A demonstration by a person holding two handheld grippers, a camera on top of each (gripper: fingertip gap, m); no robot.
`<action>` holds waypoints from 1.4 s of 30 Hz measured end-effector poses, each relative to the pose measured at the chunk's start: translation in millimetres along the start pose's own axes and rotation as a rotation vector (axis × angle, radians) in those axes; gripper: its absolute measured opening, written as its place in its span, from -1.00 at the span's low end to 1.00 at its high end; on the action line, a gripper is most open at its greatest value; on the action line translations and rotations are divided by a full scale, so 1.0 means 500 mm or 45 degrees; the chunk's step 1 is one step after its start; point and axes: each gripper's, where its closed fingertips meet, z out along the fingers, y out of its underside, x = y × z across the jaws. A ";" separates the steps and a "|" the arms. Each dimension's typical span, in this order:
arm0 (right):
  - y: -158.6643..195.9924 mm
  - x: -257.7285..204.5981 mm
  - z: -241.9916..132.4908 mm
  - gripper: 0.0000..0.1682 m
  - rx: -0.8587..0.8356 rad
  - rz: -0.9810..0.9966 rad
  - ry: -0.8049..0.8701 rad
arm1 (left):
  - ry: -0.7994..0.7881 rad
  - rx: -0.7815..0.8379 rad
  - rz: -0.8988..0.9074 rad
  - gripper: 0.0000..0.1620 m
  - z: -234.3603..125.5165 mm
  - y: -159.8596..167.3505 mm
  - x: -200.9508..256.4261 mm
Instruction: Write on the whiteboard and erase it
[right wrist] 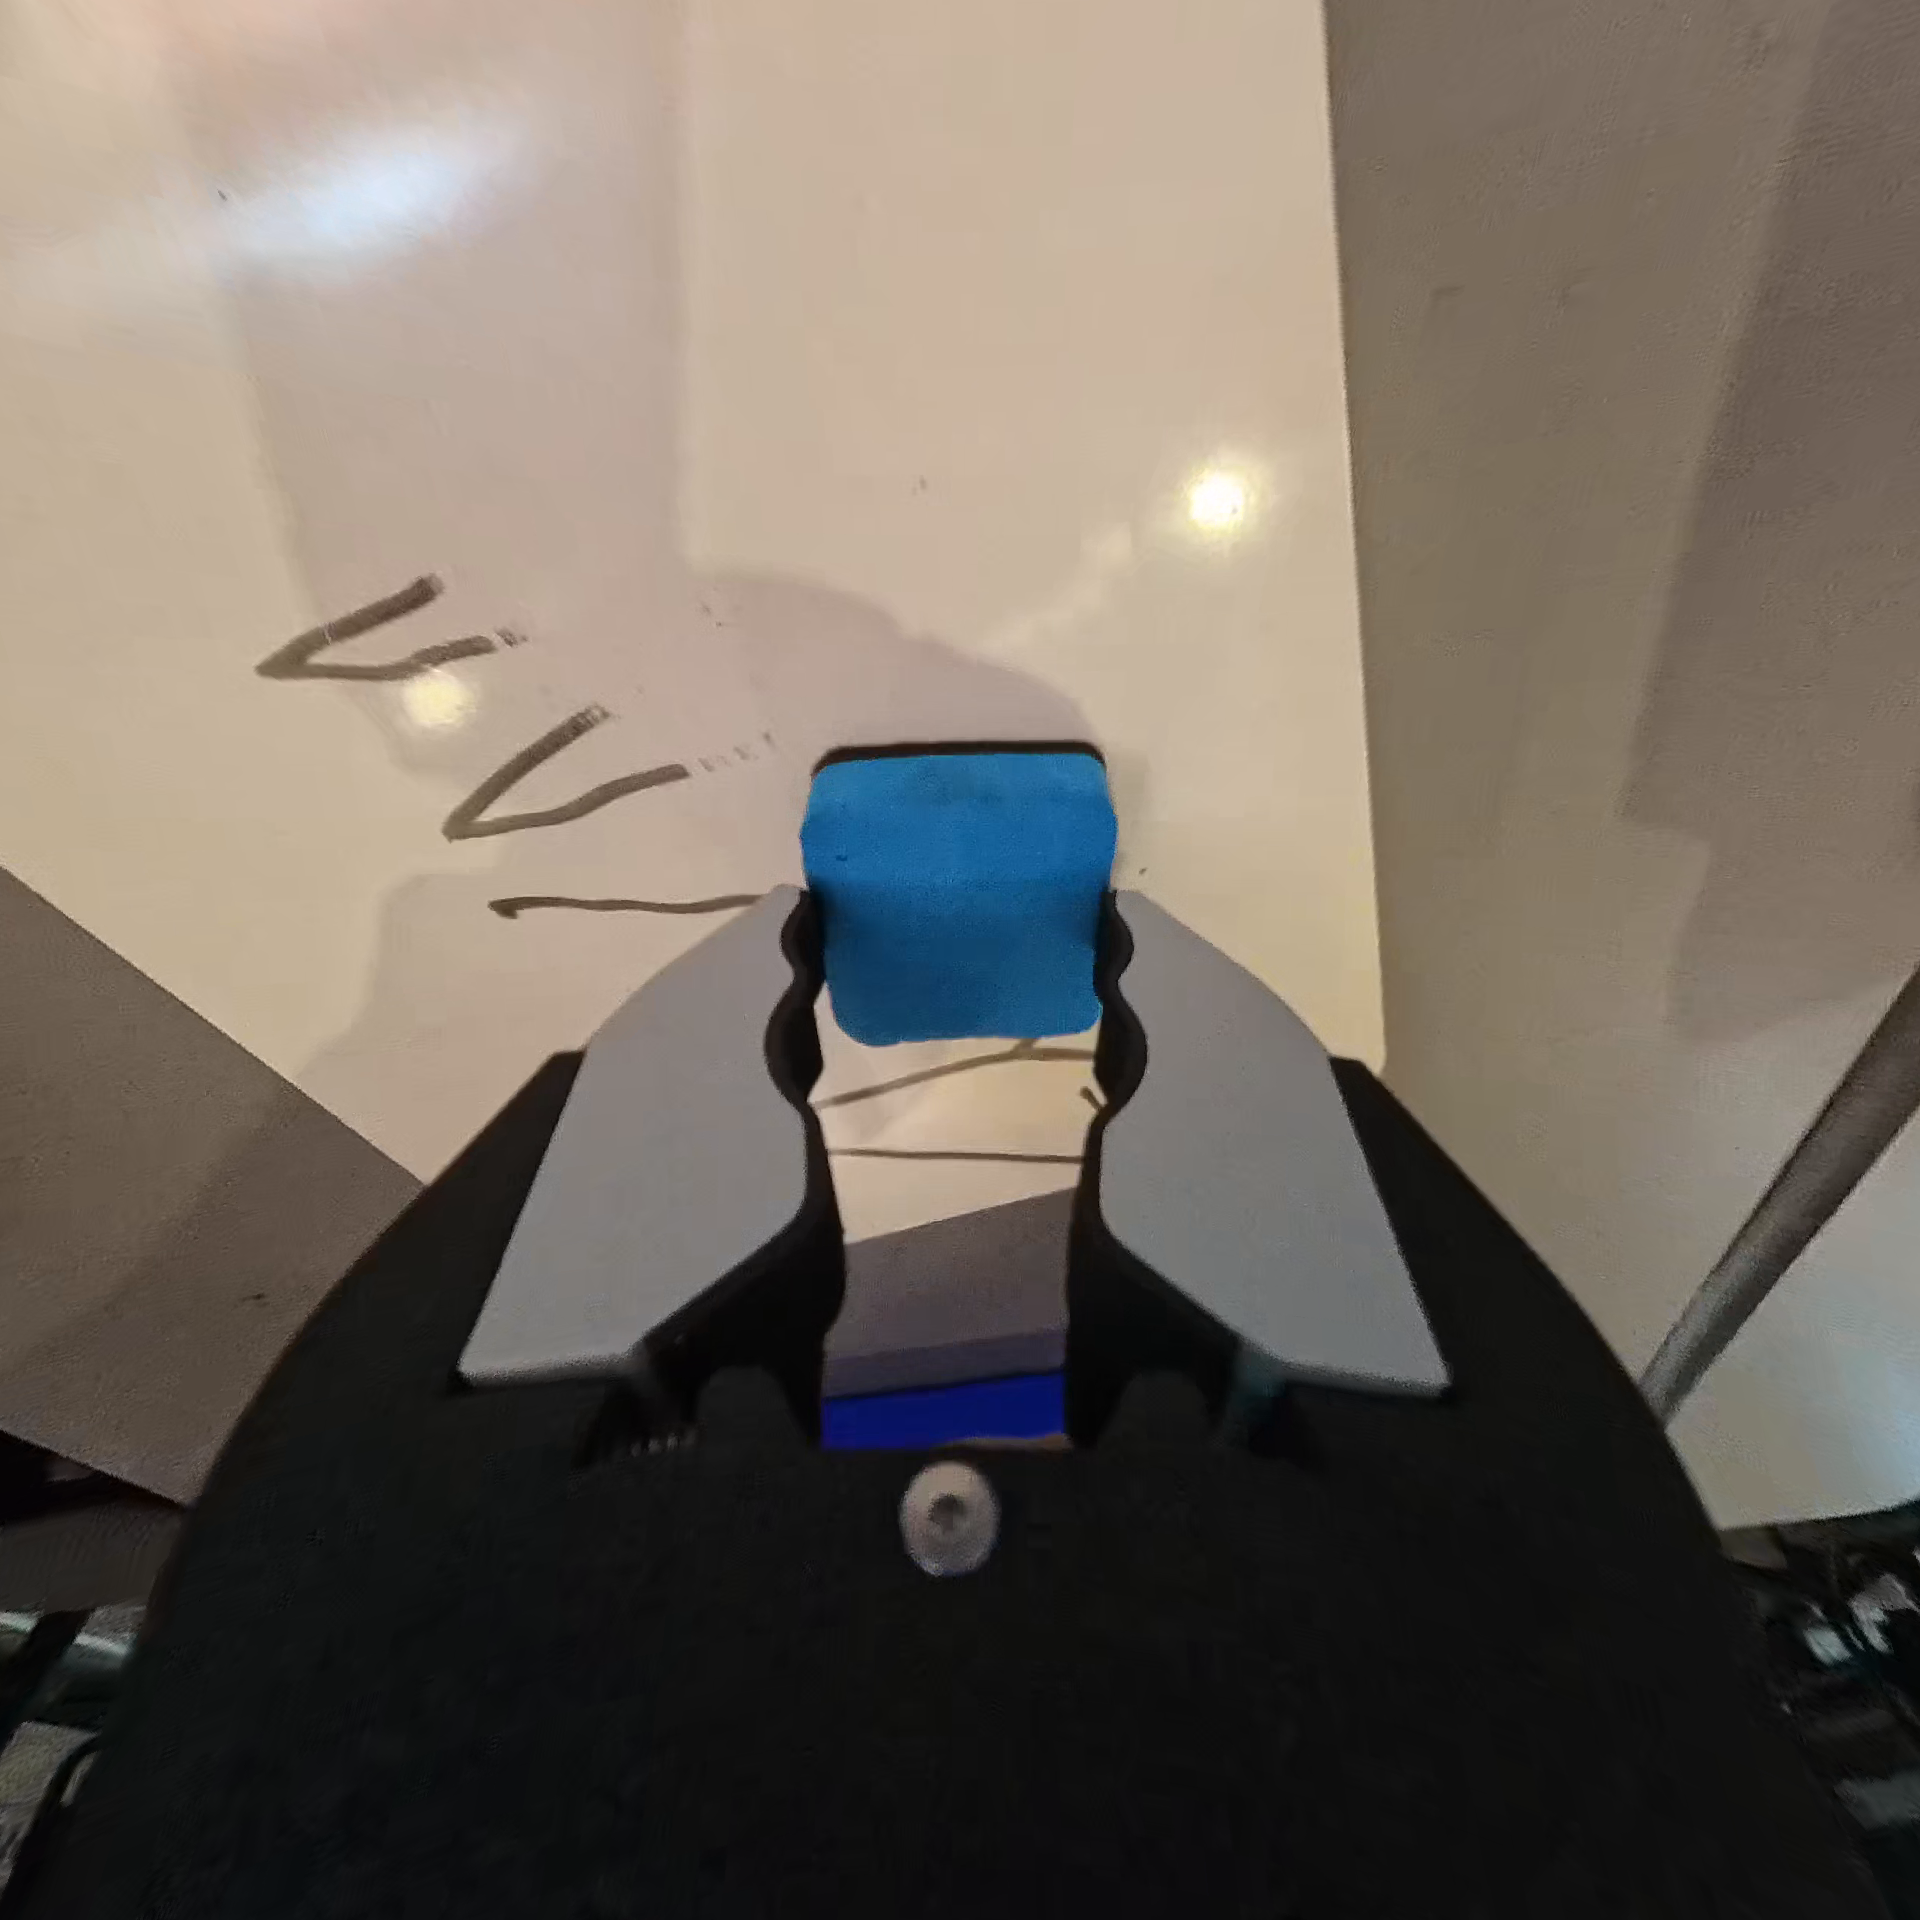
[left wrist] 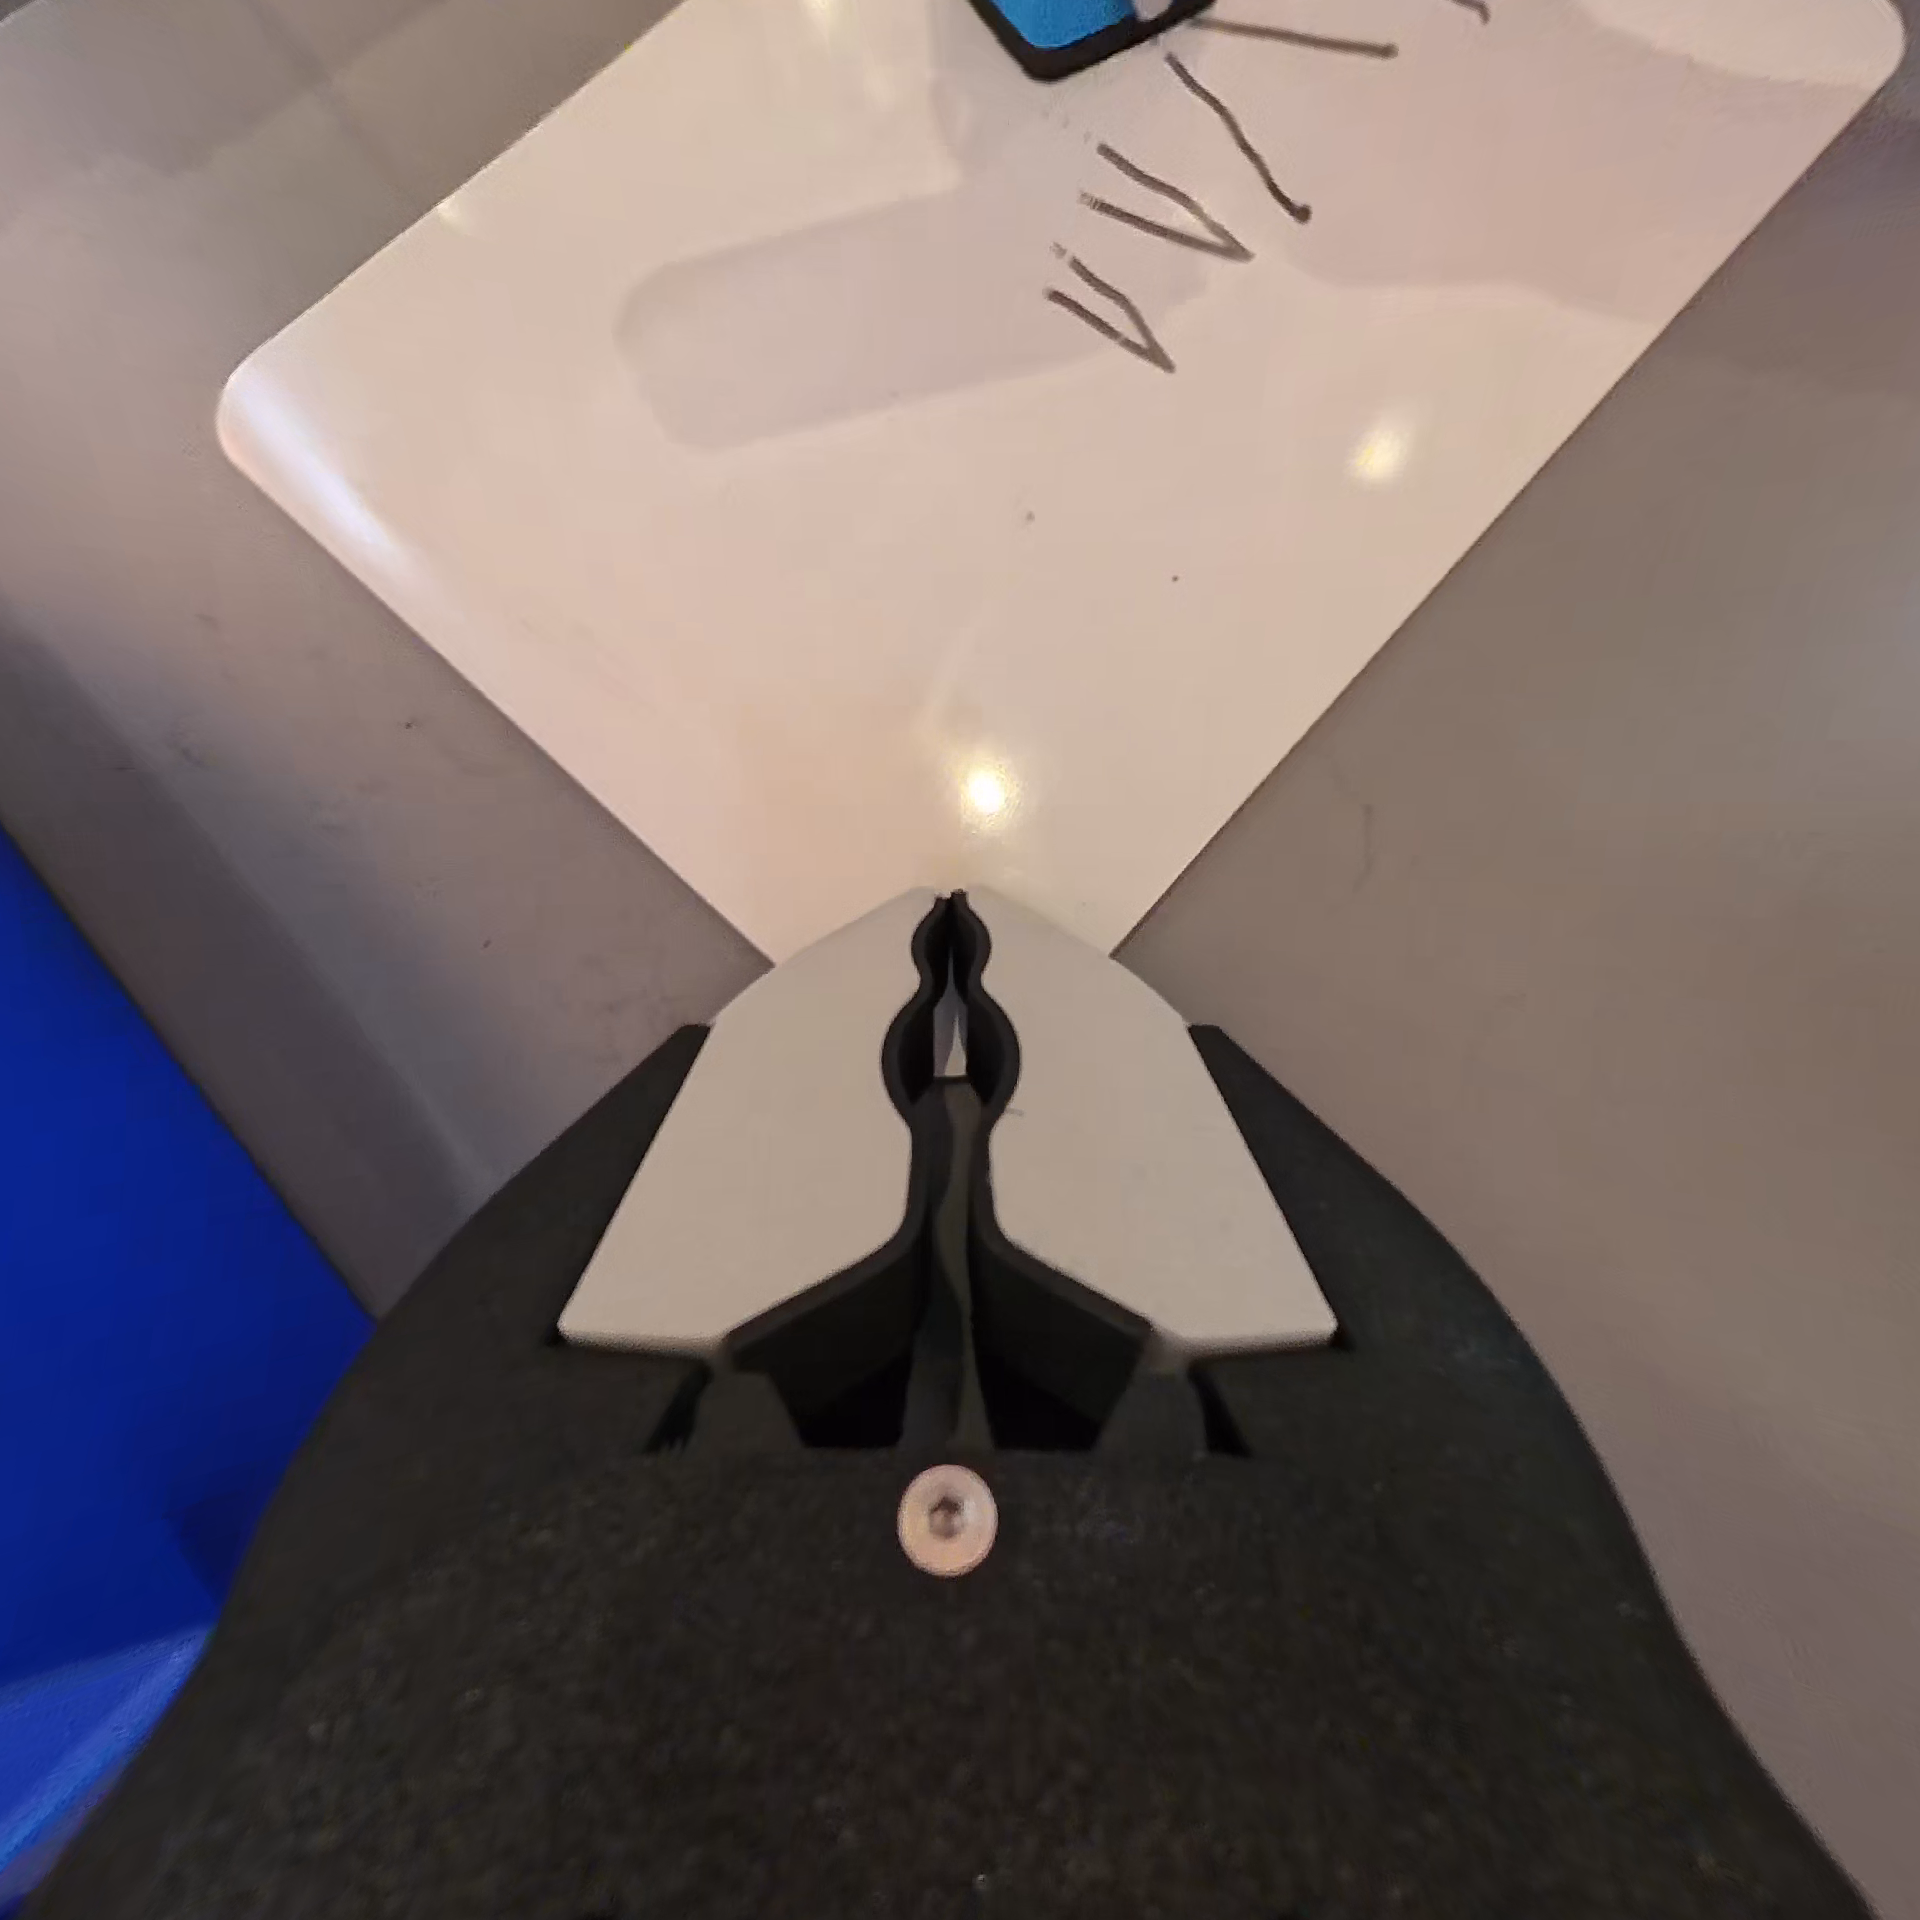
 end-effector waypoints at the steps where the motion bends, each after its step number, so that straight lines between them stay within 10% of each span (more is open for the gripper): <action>1: -0.003 -0.006 -0.001 -0.40 -0.022 -0.020 0.022 | -0.002 -0.001 0.001 -1.00 0.001 -0.001 0.000; 6: -0.152 -0.148 -0.018 -0.40 0.026 -0.295 0.035 | -0.004 -0.004 0.001 -1.00 0.004 -0.004 0.000; 13: 0.034 -0.053 0.000 -0.41 -0.012 0.014 0.010 | -0.006 0.000 0.019 -1.00 0.004 -0.004 0.004; 18: -0.120 -0.182 -0.019 -0.41 0.053 -0.256 0.032 | -0.005 -0.003 0.013 -1.00 0.006 -0.006 0.003; 25: 0.065 -0.065 -0.002 -0.40 0.011 0.093 -0.004 | -0.002 0.000 0.025 -1.00 0.007 -0.007 0.007; 31: -0.081 -0.192 -0.021 -0.40 0.050 -0.202 0.049 | 0.005 -0.003 0.018 -1.00 0.009 -0.009 0.007; 37: 0.111 -0.101 -0.002 -0.40 0.031 0.110 -0.006 | 0.007 0.002 0.027 -1.00 0.009 -0.009 0.010; 42: -0.011 -0.164 -0.013 -0.40 0.086 -0.059 -0.001 | 0.007 -0.002 0.027 -1.00 0.010 -0.010 0.010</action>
